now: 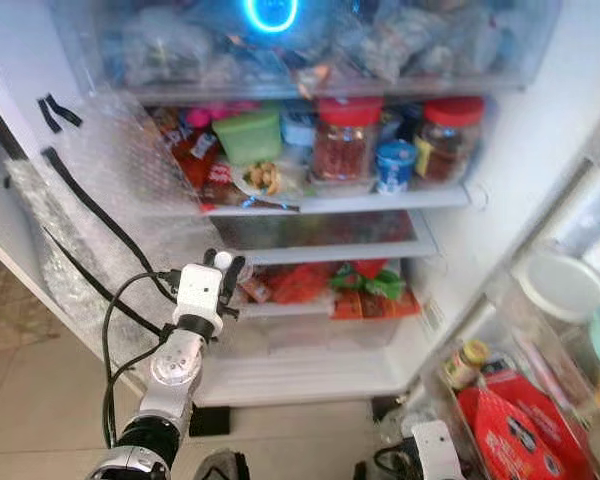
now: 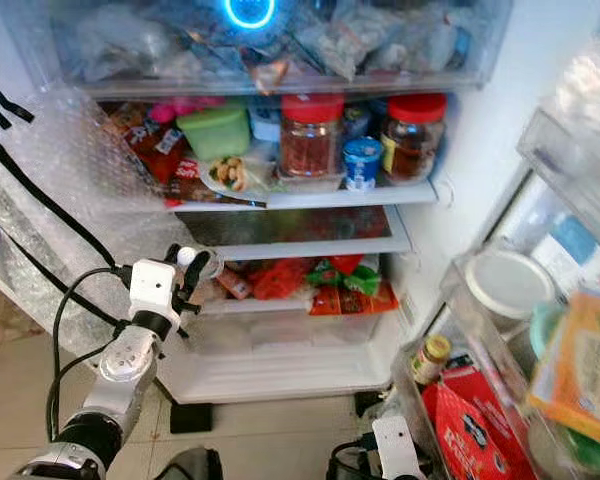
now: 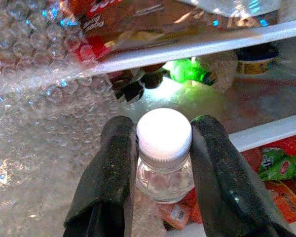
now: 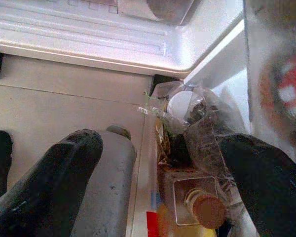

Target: Restocking fridge

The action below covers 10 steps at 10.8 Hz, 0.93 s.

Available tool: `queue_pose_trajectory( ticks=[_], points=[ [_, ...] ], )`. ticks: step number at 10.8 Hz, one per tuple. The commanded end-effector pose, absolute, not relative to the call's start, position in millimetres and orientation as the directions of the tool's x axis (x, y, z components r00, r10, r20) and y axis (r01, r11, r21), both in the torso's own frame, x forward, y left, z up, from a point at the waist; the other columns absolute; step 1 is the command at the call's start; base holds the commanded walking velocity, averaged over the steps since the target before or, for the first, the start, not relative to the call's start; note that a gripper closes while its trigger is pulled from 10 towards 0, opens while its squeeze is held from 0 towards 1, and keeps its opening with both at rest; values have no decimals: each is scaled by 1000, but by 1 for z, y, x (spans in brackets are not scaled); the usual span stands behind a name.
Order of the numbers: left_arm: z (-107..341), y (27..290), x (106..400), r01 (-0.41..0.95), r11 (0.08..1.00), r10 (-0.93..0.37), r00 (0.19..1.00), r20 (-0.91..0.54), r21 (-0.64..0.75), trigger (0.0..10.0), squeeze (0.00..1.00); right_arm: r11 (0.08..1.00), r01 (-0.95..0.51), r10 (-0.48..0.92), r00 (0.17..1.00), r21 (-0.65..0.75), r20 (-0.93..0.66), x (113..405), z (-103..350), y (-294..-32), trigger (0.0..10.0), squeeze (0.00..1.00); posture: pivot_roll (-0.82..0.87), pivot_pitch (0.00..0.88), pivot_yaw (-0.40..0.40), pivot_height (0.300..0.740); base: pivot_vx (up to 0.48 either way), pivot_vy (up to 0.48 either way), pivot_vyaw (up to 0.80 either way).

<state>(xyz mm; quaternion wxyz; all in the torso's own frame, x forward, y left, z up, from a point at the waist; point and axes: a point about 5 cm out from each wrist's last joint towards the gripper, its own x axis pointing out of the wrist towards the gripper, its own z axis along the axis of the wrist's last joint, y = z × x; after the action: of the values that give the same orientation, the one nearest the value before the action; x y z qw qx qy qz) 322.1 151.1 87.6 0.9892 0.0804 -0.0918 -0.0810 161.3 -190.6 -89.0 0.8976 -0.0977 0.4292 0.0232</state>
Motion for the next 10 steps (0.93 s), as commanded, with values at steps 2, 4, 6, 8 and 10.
queue_pose_trajectory(
  ticks=[2, 4, 6, 8, 10],
  points=[
    [90, 152, 323, 142, 974, -175, 967, 187, 177, 10000, 0, 978, -148, -41, 551, -146, -833, 139, -99, -192, 10000, 0, -111, 82, 11, 655, 291, 0, 0],
    [91, 151, 322, 145, 973, -180, 965, 193, 179, 10000, 0, 978, -151, -40, 549, -146, -835, 139, -99, -191, 10000, 0, -110, 81, 11, 655, 296, 0, 0],
    [91, 149, 321, 152, 972, -187, 963, 196, 180, 10000, 0, 978, -150, -40, 547, -144, -836, 139, -99, -191, 10000, 0, -113, 80, 12, 655, 281, 0, 0],
    [90, 149, 320, 151, 972, -186, 963, 197, 177, 10000, 0, 978, -154, -36, 544, -141, -838, 139, -100, -190, 10000, 0, -110, 80, 11, 655, 0, 0, 0],
    [89, 150, 320, 151, 973, -185, 963, 198, 174, 10000, 0, 978, -156, -34, 541, -140, -840, 138, -100, -189, 10000, 0, -114, 82, 10, 655, 0, 0, 0]
  ],
)
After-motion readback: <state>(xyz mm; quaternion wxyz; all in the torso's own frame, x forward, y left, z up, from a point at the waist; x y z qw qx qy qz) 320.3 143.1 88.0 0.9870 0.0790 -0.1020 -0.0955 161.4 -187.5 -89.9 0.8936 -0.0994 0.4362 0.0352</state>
